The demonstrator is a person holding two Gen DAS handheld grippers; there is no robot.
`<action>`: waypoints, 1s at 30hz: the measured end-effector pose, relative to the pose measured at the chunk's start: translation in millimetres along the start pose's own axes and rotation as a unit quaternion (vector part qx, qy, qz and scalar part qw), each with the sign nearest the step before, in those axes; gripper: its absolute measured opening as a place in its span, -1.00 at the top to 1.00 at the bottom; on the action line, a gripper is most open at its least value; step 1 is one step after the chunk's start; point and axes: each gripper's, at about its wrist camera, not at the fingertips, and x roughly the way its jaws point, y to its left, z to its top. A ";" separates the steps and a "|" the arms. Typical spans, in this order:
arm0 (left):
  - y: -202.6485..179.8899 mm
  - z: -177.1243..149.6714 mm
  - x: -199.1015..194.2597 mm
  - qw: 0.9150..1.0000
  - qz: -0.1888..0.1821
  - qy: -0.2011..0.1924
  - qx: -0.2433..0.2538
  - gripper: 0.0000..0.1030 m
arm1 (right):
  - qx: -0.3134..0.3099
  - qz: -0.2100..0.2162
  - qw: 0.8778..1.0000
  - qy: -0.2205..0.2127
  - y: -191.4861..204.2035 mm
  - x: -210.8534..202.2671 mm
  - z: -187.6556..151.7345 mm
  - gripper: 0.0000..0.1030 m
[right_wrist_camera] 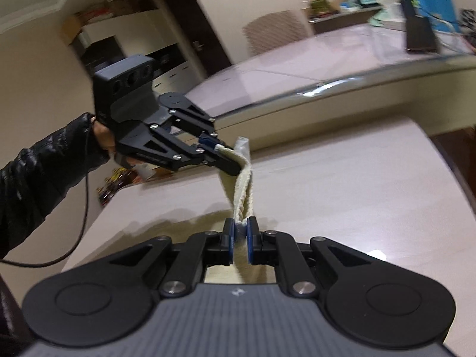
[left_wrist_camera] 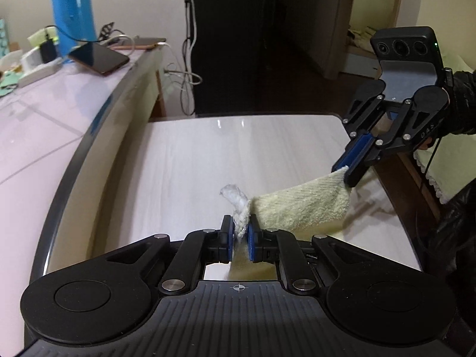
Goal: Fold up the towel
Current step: 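Fold the held towel edge over onto the towel with both tools, then open both tools to release the folded towel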
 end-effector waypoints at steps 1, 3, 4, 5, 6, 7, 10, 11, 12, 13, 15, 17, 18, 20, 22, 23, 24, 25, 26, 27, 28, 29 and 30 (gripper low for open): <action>-3.8 -5.3 -5.2 1.000 0.003 0.002 -0.002 0.80 | -0.006 0.006 1.000 0.006 8.1 3.6 -1.6 0.82; -11.3 -15.8 -15.5 1.000 0.008 0.006 -0.006 0.80 | -0.016 0.013 1.000 0.015 20.9 9.2 -4.6 0.82; -17.0 -24.6 -21.3 1.000 0.013 0.007 -0.009 0.80 | -0.020 0.015 1.000 0.019 27.0 11.7 -6.3 0.82; -22.6 -33.4 -27.0 1.000 0.018 0.007 -0.012 0.80 | -0.030 0.016 0.999 0.024 38.1 16.1 -9.6 0.82; -23.9 -37.6 -29.7 1.000 0.019 0.007 -0.014 0.80 | -0.039 0.016 0.999 0.030 48.6 20.2 -12.7 0.82; -26.8 -44.1 -32.2 1.000 0.022 0.008 -0.017 0.80 | -0.045 0.016 0.998 0.034 54.7 23.1 -14.5 0.82; -34.5 -63.9 -38.6 0.999 0.031 0.006 -0.024 0.80 | -0.067 0.011 0.997 0.046 76.8 33.5 -22.2 0.82; -35.5 -69.9 -39.9 0.999 0.033 0.003 -0.028 0.79 | -0.074 0.008 0.996 0.049 83.0 36.2 -24.6 0.82; -36.4 -75.4 -41.8 0.999 0.034 0.000 -0.033 0.79 | -0.082 0.004 0.995 0.053 91.4 39.8 -27.3 0.82; -37.2 -79.8 -42.1 0.999 0.036 -0.001 -0.034 0.79 | -0.085 0.002 0.995 0.056 95.0 41.4 -27.7 0.82; -38.9 -86.3 -41.8 0.999 0.040 0.000 -0.034 0.79 | -0.098 -0.006 0.993 0.060 99.7 42.8 -26.6 0.82; -40.1 -94.8 -40.3 0.998 0.043 -0.001 -0.037 0.78 | -0.119 -0.018 0.991 0.067 109.4 48.2 -28.3 0.82; -39.7 -96.7 -39.7 0.998 0.044 -0.003 -0.038 0.78 | -0.126 -0.022 0.989 0.071 114.2 51.2 -29.8 0.82; -39.6 -101.7 -39.9 0.998 0.046 -0.005 -0.042 0.78 | -0.131 -0.024 0.988 0.075 117.4 53.6 -31.2 0.82; -41.7 -108.9 -42.4 0.998 0.048 -0.005 -0.040 0.78 | -0.143 -0.031 0.986 0.080 119.8 59.1 -31.8 0.82; -42.1 -110.8 -42.7 0.998 0.048 -0.003 -0.040 0.78 | -0.147 -0.032 0.985 0.082 119.8 62.6 -31.8 0.82; -42.2 -111.8 -42.6 0.998 0.049 -0.003 -0.040 0.77 | -0.149 -0.031 0.985 0.084 119.9 65.6 -32.5 0.82; -43.0 -113.8 -42.5 0.998 0.052 0.000 -0.038 0.77 | -0.151 -0.031 0.984 0.087 120.2 68.7 -33.4 0.82; -43.2 -114.2 -42.2 0.998 0.053 0.002 -0.037 0.77 | -0.156 -0.032 0.983 0.091 120.1 72.5 -35.9 0.81; -44.7 -115.9 -43.3 0.998 0.055 0.003 -0.034 0.75 | -0.156 -0.030 0.983 0.094 112.4 73.8 -38.1 0.80; -46.1 -117.5 -44.4 0.998 0.057 0.004 -0.032 0.74 | -0.156 -0.028 0.983 0.096 105.6 75.2 -40.3 0.79; -46.7 -118.7 -45.4 0.998 0.057 0.006 -0.032 0.70 | -0.160 -0.025 0.982 0.101 103.9 76.6 -42.0 0.72; -47.8 -120.5 -46.8 0.998 0.059 0.010 -0.031 0.64 | -0.162 -0.022 0.981 0.105 103.5 77.4 -43.1 0.67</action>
